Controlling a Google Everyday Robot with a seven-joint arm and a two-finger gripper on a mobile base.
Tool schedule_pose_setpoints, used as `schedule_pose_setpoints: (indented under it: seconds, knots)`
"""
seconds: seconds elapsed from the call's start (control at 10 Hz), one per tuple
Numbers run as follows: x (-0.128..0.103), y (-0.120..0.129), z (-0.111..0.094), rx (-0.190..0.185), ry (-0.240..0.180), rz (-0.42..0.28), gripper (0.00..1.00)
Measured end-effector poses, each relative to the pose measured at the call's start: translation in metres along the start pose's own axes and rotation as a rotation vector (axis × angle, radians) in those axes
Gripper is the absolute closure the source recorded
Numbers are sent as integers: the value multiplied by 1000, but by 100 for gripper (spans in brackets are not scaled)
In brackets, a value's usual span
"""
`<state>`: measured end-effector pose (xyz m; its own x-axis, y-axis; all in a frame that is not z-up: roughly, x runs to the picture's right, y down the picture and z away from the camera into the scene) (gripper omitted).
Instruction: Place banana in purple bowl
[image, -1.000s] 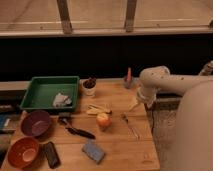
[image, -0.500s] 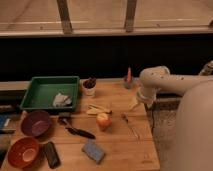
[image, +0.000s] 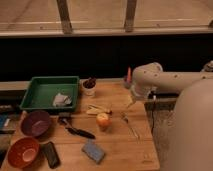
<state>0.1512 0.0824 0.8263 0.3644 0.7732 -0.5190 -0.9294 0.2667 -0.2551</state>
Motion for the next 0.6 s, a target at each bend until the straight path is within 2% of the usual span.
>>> schedule_pose_setpoints:
  seconds: [0.3, 0.5, 0.6]
  knots:
    - [-36, 59, 3, 3, -15, -143, 36]
    - [-58, 111, 7, -29, -28, -241, 36]
    - [-61, 119, 8, -36, -31, -255, 36]
